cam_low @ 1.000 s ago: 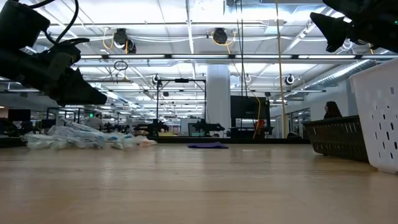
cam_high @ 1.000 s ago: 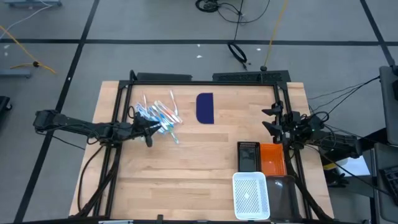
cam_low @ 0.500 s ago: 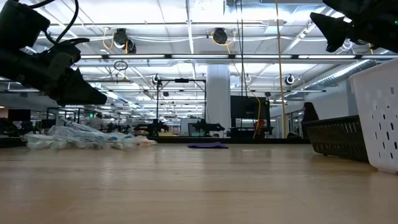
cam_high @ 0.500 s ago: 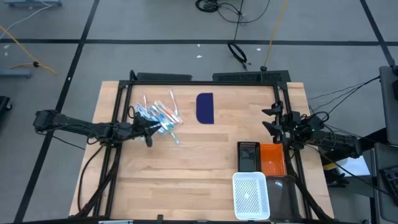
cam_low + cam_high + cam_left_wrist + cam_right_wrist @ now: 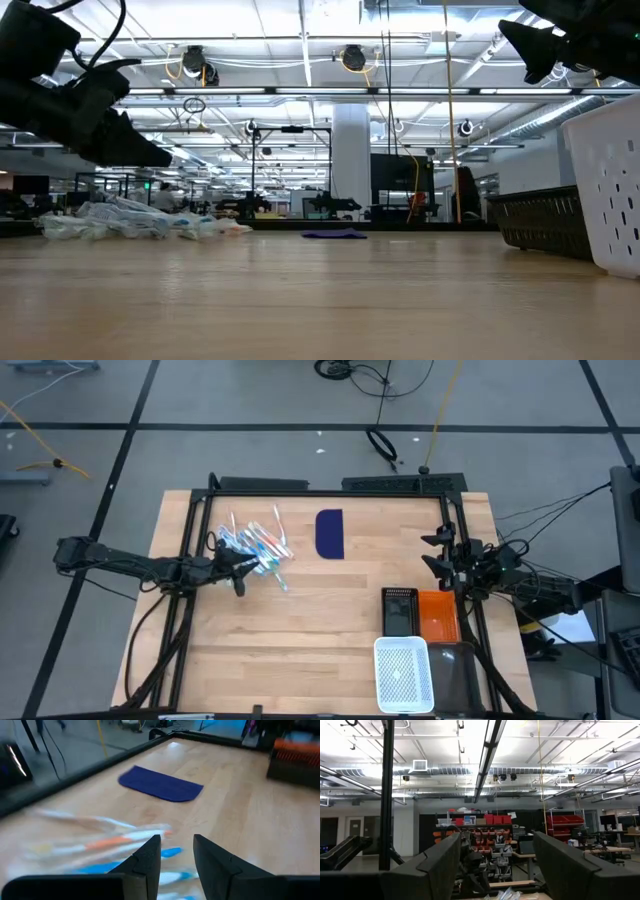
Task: Pick & Place Toothbrushes
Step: Put the orange toothbrush into the white bin
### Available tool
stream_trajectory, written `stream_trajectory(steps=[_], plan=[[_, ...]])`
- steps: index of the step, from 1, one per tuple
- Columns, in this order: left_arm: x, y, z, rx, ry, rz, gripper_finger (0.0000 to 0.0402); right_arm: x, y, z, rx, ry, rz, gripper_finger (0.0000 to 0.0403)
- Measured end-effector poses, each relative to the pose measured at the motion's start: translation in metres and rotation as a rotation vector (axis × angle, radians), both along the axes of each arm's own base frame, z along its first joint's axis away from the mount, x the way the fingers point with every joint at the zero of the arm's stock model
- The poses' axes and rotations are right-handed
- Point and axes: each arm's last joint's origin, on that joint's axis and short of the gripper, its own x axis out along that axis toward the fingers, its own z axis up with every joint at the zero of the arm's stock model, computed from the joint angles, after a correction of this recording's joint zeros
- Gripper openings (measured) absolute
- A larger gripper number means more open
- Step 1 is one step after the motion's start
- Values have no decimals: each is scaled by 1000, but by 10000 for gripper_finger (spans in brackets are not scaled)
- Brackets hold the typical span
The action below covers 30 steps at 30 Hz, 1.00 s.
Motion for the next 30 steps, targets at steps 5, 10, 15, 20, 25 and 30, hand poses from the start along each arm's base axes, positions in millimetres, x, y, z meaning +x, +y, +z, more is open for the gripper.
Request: stream_trajectory(steps=[5, 10, 15, 20, 25, 30], plan=[[0, 1, 3, 67, -3, 24, 115, 0, 0, 0, 0, 0, 0, 242], [0, 1, 3, 68, -2, 24, 115, -1, 0, 2, -6, -28, 0, 242], [1, 1, 3, 63, -7, 25, 115, -3, 1, 5, -17, -62, -5, 242], [3, 1, 16, -94, -211, 51, 115, -4, 0, 6, -13, -76, -30, 242], [3, 5, 32, -87, -388, 156, 115, -2, -1, 6, -34, -68, -44, 242], [2, 10, 36, -105, -437, 247, 115, 5, -2, 6, -30, -45, -43, 242]])
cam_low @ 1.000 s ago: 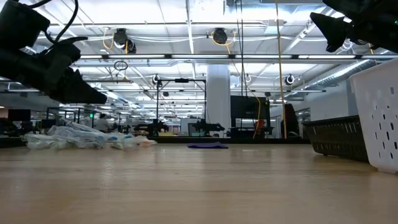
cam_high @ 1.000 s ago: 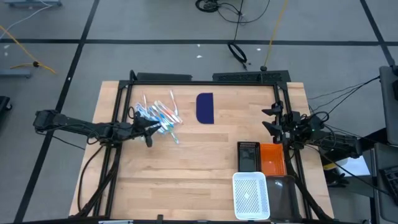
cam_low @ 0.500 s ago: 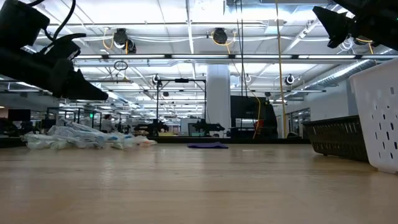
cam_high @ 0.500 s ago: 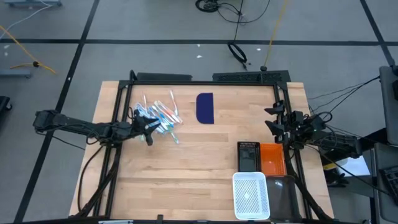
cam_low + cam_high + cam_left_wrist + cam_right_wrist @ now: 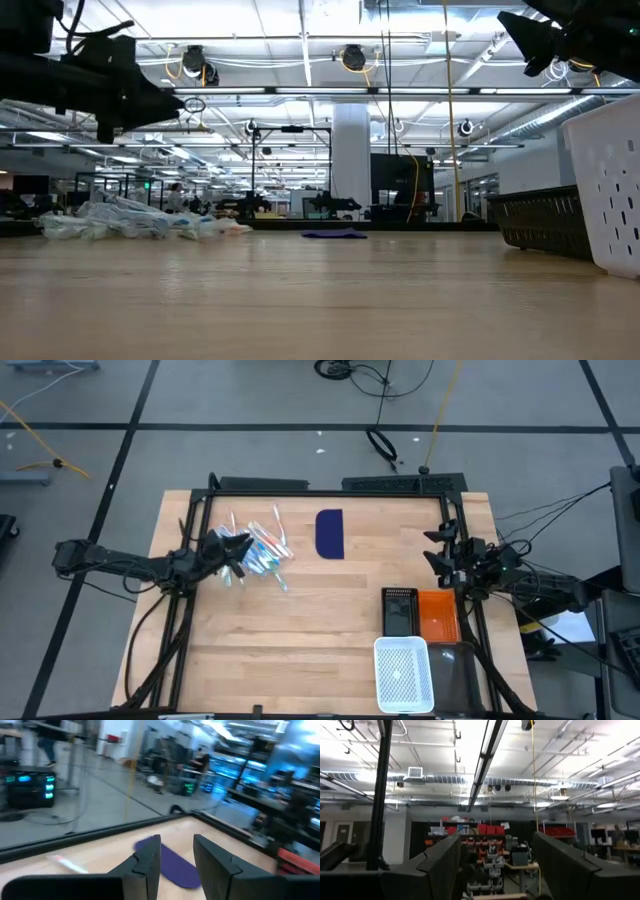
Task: Pick & Place Toothbrushes
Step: Put the orange toothbrush into the white bin
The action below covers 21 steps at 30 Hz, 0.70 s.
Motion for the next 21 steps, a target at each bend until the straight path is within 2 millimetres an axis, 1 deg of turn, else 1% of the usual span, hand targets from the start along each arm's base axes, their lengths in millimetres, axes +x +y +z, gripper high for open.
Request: stream_trajectory(steps=[3, 6, 11, 14, 17, 21], plan=[[2, 5, 6, -21, -14, 40, 115, 8, -2, -5, 28, 70, -1, 242], [9, 13, 18, -36, 47, 69, 115, 17, -5, -12, 68, 145, -41, 242], [22, 37, 35, -134, 322, 167, 115, 30, -9, -23, 122, 267, -78, 242], [29, 53, 43, -185, 422, 210, 115, 36, -9, -28, 118, 325, -49, 242], [37, 73, 49, -235, 416, 207, 115, 39, -8, -29, 93, 341, 1, 242], [50, 103, 47, -417, 363, 135, 115, 40, -5, -30, 17, 365, 109, 242]])
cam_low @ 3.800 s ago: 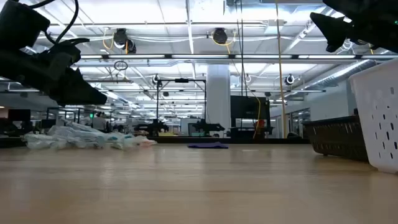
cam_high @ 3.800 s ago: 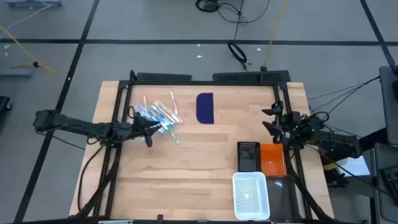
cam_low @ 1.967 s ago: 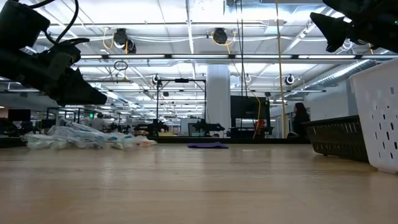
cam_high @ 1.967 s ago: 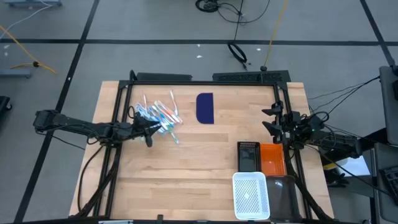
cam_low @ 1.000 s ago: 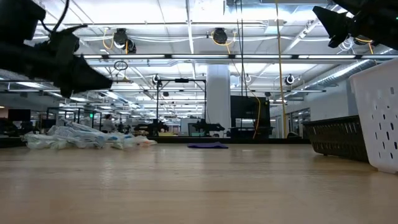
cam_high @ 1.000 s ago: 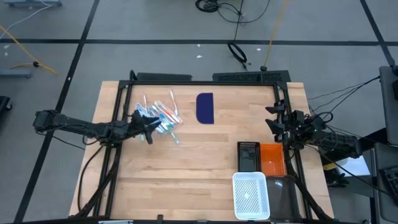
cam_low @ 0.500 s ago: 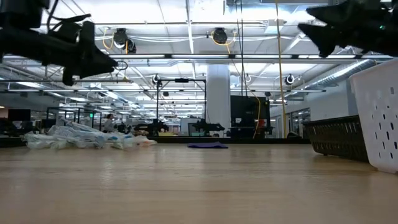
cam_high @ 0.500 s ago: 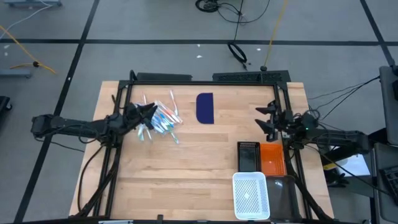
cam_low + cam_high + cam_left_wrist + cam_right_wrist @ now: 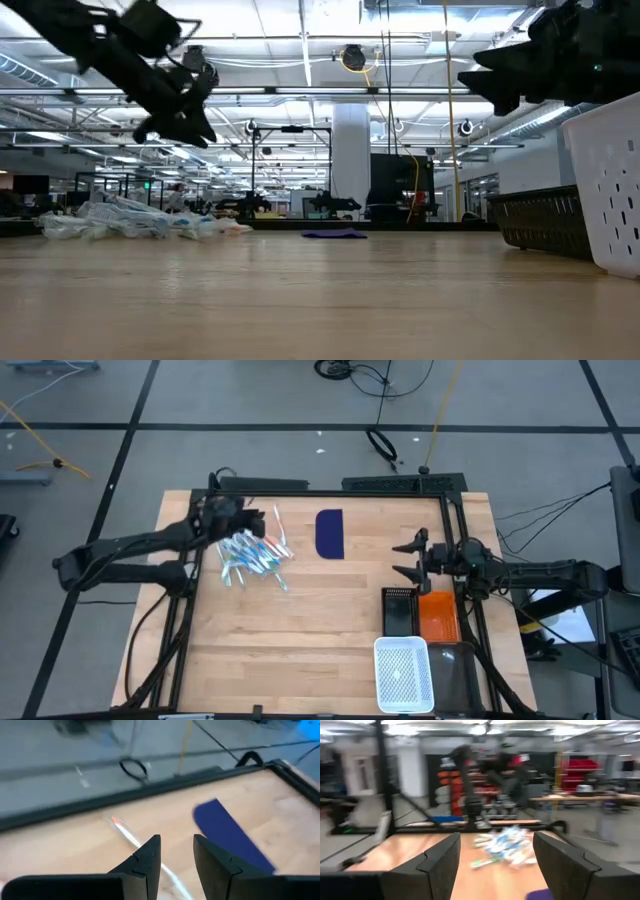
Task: Pick & Place Toothbrushes
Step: Put the orange toothbrush into the white bin
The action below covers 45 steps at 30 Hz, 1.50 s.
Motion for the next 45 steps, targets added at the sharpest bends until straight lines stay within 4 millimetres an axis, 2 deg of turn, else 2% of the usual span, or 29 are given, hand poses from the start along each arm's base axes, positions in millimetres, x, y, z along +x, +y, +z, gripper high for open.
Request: stream_trajectory(steps=[4, 8, 15, 19, 24, 29, 37, 45], plan=[[16, 25, -16, -145, 42, -2, 115, 0, 3, 1, -19, -4, 95, 242], [34, 43, -28, -198, 94, 10, 115, 0, 5, 1, 19, 4, 176, 242], [51, 62, -32, -318, 198, 62, 115, 0, 5, -4, 42, 46, 177, 242], [54, 66, -37, -439, 302, 78, 115, 0, 5, -5, 38, 50, 174, 242], [61, 69, -55, -521, 353, 50, 118, 0, 5, -5, 29, 48, 172, 242], [63, 70, -71, -571, 383, 53, 150, 0, 5, -5, 30, 49, 171, 242], [64, 71, -72, -601, 354, 86, 219, 0, 5, -5, 32, 50, 171, 242], [67, 73, -71, -595, 314, 104, 234, 0, 5, -5, 33, 51, 171, 242]])
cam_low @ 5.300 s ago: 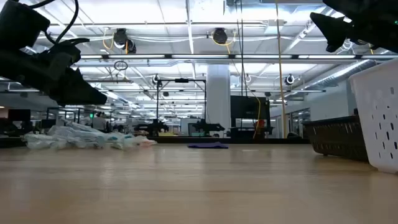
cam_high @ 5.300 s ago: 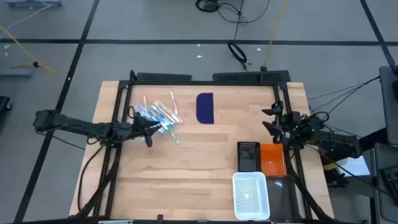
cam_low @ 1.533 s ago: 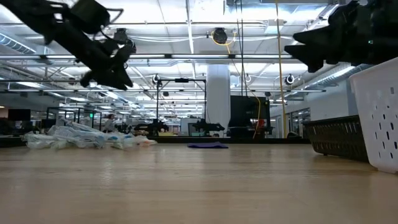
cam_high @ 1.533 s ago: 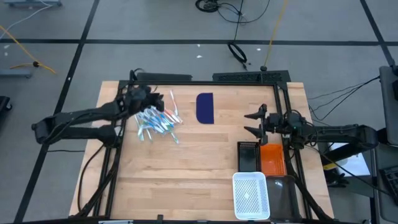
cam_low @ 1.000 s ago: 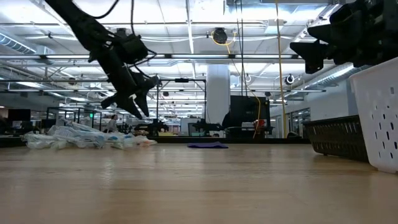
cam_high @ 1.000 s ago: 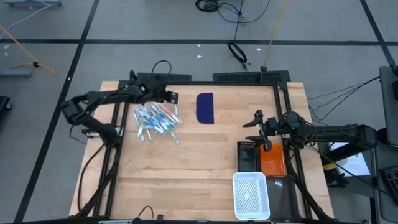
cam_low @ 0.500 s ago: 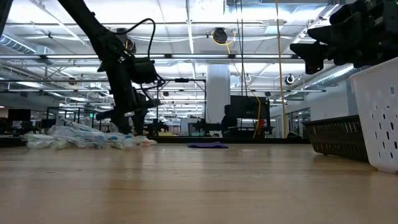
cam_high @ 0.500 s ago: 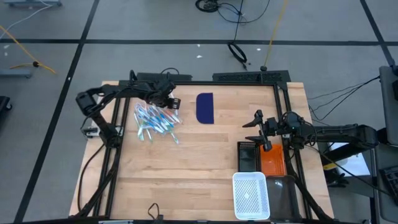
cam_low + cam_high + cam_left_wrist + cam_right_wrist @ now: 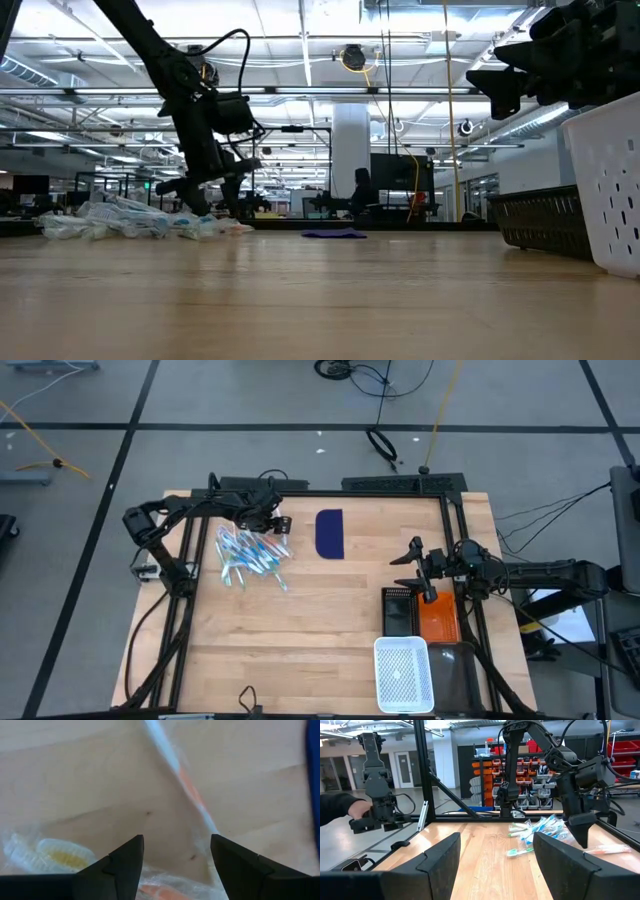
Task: Pick & Place Toothbrushes
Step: Put the orange toothbrush into the white bin
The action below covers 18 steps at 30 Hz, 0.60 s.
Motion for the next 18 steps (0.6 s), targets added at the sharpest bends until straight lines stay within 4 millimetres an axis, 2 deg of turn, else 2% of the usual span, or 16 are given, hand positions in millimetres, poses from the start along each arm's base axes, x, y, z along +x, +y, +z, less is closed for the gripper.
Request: stream_trajectory(steps=[11, 18], plan=[[9, 1, 3, 34, -76, 16, 235, 0, 0, 0, 1, 2, 0, 242], [13, 0, -14, 2, -35, 22, 234, 0, 0, 0, 1, 2, 0, 242]])
